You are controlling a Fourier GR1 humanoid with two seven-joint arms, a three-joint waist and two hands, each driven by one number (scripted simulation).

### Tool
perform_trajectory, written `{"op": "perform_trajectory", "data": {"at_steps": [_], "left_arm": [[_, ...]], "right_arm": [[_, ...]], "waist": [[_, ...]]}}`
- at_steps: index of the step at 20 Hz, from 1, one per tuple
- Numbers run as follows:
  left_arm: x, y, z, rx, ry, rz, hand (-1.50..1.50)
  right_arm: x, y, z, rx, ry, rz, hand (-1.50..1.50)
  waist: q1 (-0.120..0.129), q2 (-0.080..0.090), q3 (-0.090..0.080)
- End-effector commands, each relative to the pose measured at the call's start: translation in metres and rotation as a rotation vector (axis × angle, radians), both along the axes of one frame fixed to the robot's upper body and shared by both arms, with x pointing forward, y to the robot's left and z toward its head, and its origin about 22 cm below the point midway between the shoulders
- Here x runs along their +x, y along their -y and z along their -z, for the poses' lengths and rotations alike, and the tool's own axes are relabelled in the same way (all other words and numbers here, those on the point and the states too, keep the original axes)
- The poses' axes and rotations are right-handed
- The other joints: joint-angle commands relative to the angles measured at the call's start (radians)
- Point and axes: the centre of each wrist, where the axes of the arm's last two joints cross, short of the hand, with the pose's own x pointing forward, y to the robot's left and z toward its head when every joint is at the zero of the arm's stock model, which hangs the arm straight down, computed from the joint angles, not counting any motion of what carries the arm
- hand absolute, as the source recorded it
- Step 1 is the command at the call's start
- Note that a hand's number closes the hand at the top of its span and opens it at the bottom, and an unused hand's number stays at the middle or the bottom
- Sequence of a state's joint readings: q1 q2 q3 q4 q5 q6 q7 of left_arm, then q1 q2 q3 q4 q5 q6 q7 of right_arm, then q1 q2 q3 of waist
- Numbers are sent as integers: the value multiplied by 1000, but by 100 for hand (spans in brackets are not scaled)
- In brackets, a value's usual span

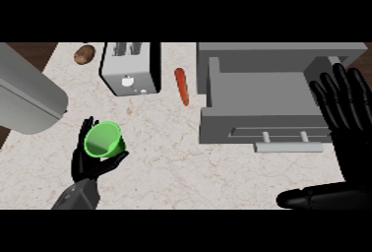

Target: Pick up the cup, place it into the drawer and close the drawer

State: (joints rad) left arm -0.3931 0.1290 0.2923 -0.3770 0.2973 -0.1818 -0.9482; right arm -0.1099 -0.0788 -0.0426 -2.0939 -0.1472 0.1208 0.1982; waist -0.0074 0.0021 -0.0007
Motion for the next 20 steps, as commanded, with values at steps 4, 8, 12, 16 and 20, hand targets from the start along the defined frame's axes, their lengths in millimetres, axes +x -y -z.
{"op": "perform_trajectory", "data": {"at_steps": [4, 8, 12, 16, 20], "left_arm": [[3, 7, 2, -68, 112, 64, 150], [-1, 15, 5, 35, 140, 18, 150], [23, 12, -13, 66, 194, -52, 150], [19, 8, -15, 76, 218, 19, 150], [12, 1, -13, 52, 242, 111, 150]], "right_arm": [[-2, 7, -9, -5, 15, 11, -150], [-7, 2, -1, 5, 0, -12, -150], [-8, 3, 0, 14, 13, 0, -150], [-8, 4, 7, -1, 20, 4, -150], [-5, -1, 1, -11, 0, 0, -150]], "waist": [[-5, 2, -1], [-3, 0, 0], [-3, 0, 0], [4, -2, 1], [3, -2, 0]]}}
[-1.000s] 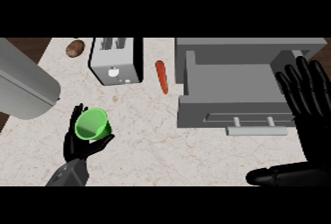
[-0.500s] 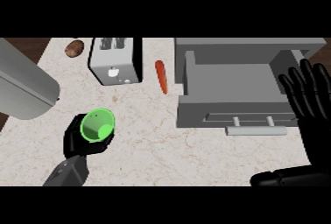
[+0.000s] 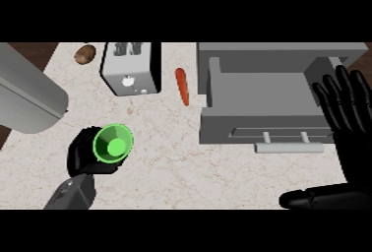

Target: Pick up the cup, place it into the drawer and close the drawer

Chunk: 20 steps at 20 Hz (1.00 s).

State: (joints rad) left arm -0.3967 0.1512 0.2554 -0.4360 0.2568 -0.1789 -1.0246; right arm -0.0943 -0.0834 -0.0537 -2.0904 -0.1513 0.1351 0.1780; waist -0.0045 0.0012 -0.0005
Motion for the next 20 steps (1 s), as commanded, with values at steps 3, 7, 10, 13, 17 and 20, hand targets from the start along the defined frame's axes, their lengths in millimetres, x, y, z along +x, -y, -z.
{"op": "perform_trajectory", "data": {"at_steps": [3, 7, 10, 13, 17, 20], "left_arm": [[4, 14, -12, -54, 162, 107, 150], [20, 11, -41, -33, 213, 222, 150], [41, 52, -73, 6, 210, 273, 150], [41, 48, -106, 4, 247, 312, 150], [34, 70, -148, -22, 238, 367, 150], [58, 95, -189, -29, 247, 347, 150]], "right_arm": [[-14, 5, 7, 4, -13, 5, -150], [-3, 6, 5, -16, -18, 18, -150], [-5, -2, 6, 12, -16, 9, -150], [0, 15, -2, 5, -11, 36, -150], [-13, 5, -10, 6, -39, 24, -150], [-12, 19, -3, -1, -36, 12, -150]], "waist": [[9, -6, 1], [15, -6, 2], [15, -7, 2], [16, -6, 2], [13, -8, 1], [3, -4, 1]]}}
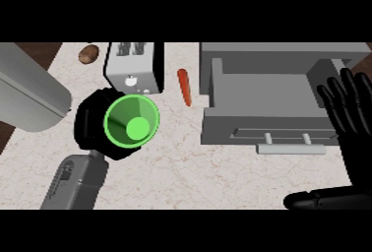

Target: Pick up the cup, place it into the drawer and close the drawer

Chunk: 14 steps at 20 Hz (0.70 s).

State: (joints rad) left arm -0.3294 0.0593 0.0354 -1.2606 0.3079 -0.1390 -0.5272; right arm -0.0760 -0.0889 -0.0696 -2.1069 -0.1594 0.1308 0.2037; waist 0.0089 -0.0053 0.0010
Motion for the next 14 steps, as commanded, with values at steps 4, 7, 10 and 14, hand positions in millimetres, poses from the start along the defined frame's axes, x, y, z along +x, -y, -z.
{"op": "perform_trajectory", "data": {"at_steps": [4, 7, 10, 14], "left_arm": [[15, 39, -74, 4, 37, 7, 150], [36, 60, -99, 45, 36, 38, 150], [29, 64, -110, 56, 47, 27, 150], [55, 93, -138, 76, 43, 13, 150]], "right_arm": [[-7, -4, -4, -7, 13, 17, -150], [26, -14, -2, -6, 12, 7, -150], [-8, 4, -2, 5, 23, -1, -150], [7, -11, -3, -15, 2, 7, -150]], "waist": [[-13, 4, -1], [-11, 7, -1], [-14, 4, -1], [-18, 6, -1]]}}
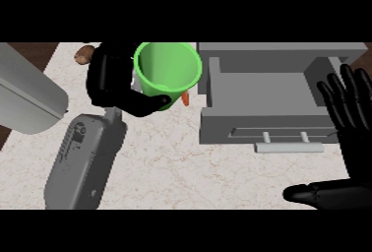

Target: Pick up the cup, place it into the drawer and close the drawer

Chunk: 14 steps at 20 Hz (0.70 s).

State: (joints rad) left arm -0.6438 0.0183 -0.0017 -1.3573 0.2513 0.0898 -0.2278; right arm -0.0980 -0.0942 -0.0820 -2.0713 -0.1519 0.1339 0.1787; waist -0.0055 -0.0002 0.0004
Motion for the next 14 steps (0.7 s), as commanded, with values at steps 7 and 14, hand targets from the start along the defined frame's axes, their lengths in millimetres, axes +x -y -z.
{"op": "perform_trajectory", "data": {"at_steps": [7, 14], "left_arm": [[17, 49, -44, 92, -13, 0, 150], [52, 76, -70, 141, -65, -9, 150]], "right_arm": [[4, 22, 13, -2, -4, 5, -150], [5, 15, -5, -15, 3, -12, -150]], "waist": [[-1, 0, 0], [-10, 4, 0]]}}
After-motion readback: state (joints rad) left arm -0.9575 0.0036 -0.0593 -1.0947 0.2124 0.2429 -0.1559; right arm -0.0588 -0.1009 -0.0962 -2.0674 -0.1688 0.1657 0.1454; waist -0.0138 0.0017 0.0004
